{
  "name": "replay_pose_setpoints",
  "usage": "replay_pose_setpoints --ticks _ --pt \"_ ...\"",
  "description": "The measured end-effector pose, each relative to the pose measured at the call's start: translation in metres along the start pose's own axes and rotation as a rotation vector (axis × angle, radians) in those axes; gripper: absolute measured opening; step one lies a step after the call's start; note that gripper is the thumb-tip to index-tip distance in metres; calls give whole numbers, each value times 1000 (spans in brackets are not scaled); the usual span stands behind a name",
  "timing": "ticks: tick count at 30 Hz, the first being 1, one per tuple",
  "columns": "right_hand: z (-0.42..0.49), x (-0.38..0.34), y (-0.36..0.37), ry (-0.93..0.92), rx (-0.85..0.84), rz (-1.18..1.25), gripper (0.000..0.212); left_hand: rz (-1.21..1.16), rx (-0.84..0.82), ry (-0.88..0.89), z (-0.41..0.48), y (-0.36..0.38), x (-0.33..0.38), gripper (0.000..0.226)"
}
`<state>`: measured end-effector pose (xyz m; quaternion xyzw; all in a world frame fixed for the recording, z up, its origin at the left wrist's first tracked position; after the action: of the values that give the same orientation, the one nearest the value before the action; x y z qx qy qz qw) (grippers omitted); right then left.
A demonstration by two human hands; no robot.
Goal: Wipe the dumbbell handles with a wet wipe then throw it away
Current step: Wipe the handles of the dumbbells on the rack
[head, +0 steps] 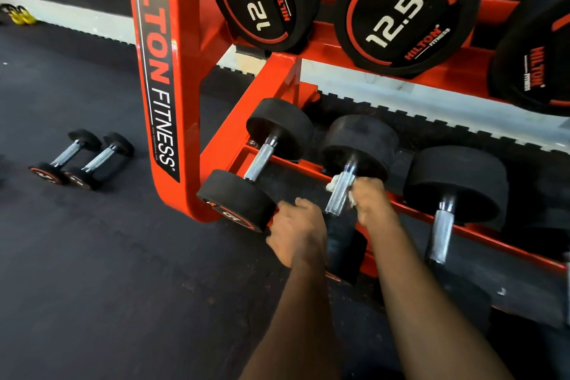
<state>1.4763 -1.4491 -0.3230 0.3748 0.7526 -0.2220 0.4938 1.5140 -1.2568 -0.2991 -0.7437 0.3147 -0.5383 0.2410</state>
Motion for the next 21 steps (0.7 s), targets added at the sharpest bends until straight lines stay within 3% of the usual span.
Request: replay_pose_setpoints --ticks 3,7,10,14,18,21 --pt "-12 21 -3 60 -69 -205 28 1 -3 5 1 2 0 52" --pt "-20 26 -21 16 40 -462 19 6 -7 40 2 3 2 55" --pt "-52 15 -42 -55 133 -310 8 -20 -24 102 -1 -1 6 49" --pt "-98 -6 -93 -140 244 -99 8 -64 59 281 -14 -15 15 31" --pt "-130 -23 -135 -244 281 -225 33 -171 224 484 -51 -29 33 20" --pt "-155 -34 -145 -315 258 -314 39 -280 229 600 -89 -20 41 23"
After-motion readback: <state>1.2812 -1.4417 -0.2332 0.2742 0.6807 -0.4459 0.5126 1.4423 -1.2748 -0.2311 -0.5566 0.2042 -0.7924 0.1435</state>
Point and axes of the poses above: each hand's wrist, its own z-axis towards the middle knuckle, its own y-axis out of the palm, x = y × z, the point moved 8 cm from there along z, towards the middle knuckle, and after that the axes turned 1 degree about z, right-handed, at the moved point
